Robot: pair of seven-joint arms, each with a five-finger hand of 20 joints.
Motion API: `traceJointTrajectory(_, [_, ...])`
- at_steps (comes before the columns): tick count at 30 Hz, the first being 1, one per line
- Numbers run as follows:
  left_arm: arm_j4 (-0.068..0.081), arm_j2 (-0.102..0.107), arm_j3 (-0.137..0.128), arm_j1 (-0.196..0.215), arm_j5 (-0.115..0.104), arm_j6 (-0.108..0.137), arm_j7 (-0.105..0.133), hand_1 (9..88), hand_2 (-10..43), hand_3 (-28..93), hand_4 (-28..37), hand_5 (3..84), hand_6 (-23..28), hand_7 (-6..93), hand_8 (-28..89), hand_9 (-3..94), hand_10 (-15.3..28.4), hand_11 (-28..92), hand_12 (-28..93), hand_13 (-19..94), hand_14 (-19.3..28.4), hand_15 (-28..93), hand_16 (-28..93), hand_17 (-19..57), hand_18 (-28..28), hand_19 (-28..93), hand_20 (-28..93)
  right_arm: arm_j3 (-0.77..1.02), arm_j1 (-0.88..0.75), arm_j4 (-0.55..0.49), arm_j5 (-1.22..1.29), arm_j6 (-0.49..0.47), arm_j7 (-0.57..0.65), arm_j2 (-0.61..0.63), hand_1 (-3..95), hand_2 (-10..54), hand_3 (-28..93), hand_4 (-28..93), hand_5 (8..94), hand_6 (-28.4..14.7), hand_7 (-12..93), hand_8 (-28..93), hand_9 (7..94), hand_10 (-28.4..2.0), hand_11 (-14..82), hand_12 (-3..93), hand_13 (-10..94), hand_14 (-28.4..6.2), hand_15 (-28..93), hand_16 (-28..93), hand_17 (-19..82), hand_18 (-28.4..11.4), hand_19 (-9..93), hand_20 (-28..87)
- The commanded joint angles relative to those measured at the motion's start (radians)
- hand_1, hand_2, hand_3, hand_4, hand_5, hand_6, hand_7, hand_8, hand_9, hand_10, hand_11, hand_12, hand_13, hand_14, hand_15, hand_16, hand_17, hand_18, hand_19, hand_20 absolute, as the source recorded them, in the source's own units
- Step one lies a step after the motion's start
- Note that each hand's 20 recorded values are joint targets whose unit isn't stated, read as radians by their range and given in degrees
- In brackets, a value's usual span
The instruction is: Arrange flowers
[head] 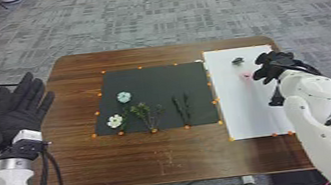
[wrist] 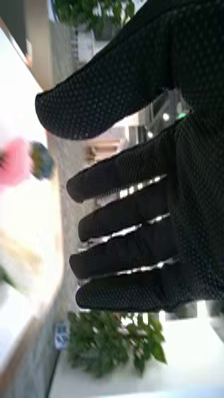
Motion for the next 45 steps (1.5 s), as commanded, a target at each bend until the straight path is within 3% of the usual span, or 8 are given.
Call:
traceJointTrajectory(1, [-0.010, 0.005, -0.002, 0.011, -0.006, 0.000, 0.007, 27.0, 17.4, 60, -28.3, 37.4, 7.3, 7.1, -9, 29.6, 12.1, 14, 4, 17, 6.8, 9, -9, -7.2, 10.3, 32, 2, 0.093, -0.022, -0.014, 0.047, -0.067, 0.068, 0.087, 32.3, -0.3, 80, -27, 42.2, -6.7, 8, -11, 35.3, -15.7, 9.6, 8.1, 26, -18.5, 34, 4, 9, -21.4, 67, 3])
traceJointTrajectory(11, [0.008, 0.056, 0.001, -0.037, -0.013, 0.008, -0.001, 27.0, 17.3, 61, -28.3, 36.9, 7.2, 7.2, -9, 27.9, 12.0, 13, 4, 16, 7.0, 8, -8, -7.1, 10.4, 32, 2, 0.142, -0.088, -0.003, 0.089, -0.109, 0.116, 0.095, 29.9, -8.6, 78, -27, 43.3, -11.3, 5, -10, 37.0, -20.8, 7.0, 9.0, 25, -19.8, 33, 6, 8, -22.1, 66, 4])
traceJointTrajectory(14, [-0.001, 0.060, -0.010, -0.034, -0.015, 0.018, -0.008, 26.9, 17.3, 61, -28.3, 36.7, 7.1, 7.3, -9, 27.6, 11.9, 13, 5, 16, 6.9, 8, -8, -7.1, 10.4, 32, 2, 0.132, -0.098, 0.015, 0.102, -0.052, 0.103, 0.082, 30.6, -9.5, 76, -28, 43.8, -11.7, 5, -10, 37.8, -19.5, 7.5, 9.0, 27, -19.2, 32, 6, 9, -22.3, 66, 5])
traceJointTrajectory(16, [-0.017, 0.062, -0.009, -0.030, -0.025, 0.069, 0.002, 27.0, 17.3, 61, -28.3, 36.7, 7.1, 7.4, -9, 27.3, 11.9, 13, 5, 16, 6.9, 8, -8, -7.1, 10.4, 32, 2, 0.112, -0.083, 0.037, 0.069, -0.048, 0.088, 0.070, 31.1, -9.5, 75, -28, 45.3, -11.8, 5, -10, 39.8, -18.4, 8.3, 9.1, 29, -18.4, 33, 7, 11, -22.4, 67, 6])
traceJointTrajectory(21, [-0.014, 0.053, -0.004, -0.033, -0.031, 0.049, -0.001, 26.6, 17.2, 61, -28.3, 36.6, 7.3, 7.5, -9, 26.0, 11.7, 13, 5, 16, 7.2, 8, -7, -7.2, 10.5, 32, 2, 0.093, -0.078, 0.068, 0.042, -0.046, 0.072, 0.060, 34.9, -9.5, 71, -28, 46.9, -10.8, 6, -11, 42.2, -16.2, 9.3, 9.0, 33, -17.0, 35, 8, 12, -22.9, 69, 8])
traceJointTrajectory(24, [-0.028, 0.048, -0.004, -0.032, -0.028, 0.090, -0.027, 26.8, 17.3, 61, -28.3, 36.7, 7.4, 7.6, -9, 25.9, 11.7, 13, 5, 17, 7.5, 8, -7, -7.3, 10.7, 32, 2, 0.075, -0.082, 0.085, 0.035, 0.004, 0.086, 0.056, 37.2, -9.5, 73, -28, 47.6, -8.1, 8, -12, 43.7, -14.4, 10.3, 9.0, 34, -16.1, 35, 8, 13, -22.8, 69, 9])
traceJointTrajectory(35, [-0.025, 0.038, -0.010, -0.022, -0.025, 0.059, -0.029, 26.3, 18.0, 62, -28.3, 37.0, 7.6, 7.8, -9, 26.6, 12.2, 14, 4, 17, 8.2, 9, -7, -8.0, 11.7, 34, 2, 0.049, -0.110, 0.109, -0.036, 0.132, 0.092, 0.055, 51.8, -9.5, 78, -28, 60.1, -2.2, 14, -14, 63.4, -11.9, 18.6, 14.5, 50, -11.7, 44, 12, 20, -22.0, 75, 11])
traceJointTrajectory(45, [-0.021, 0.029, -0.021, -0.013, -0.024, 0.037, -0.032, 25.9, 17.9, 62, -28.3, 37.0, 7.7, 7.7, -9, 27.0, 12.4, 14, 4, 18, 9.3, 10, -7, -8.2, 12.0, 35, 2, 0.027, -0.143, 0.102, -0.062, 0.302, 0.069, 0.062, 60.8, -9.5, 67, -28, 74.0, 0.7, 32, -4, 81.5, -7.7, 17.9, 46.6, 62, -5.7, 39, 36, 24, -20.9, 72, 20])
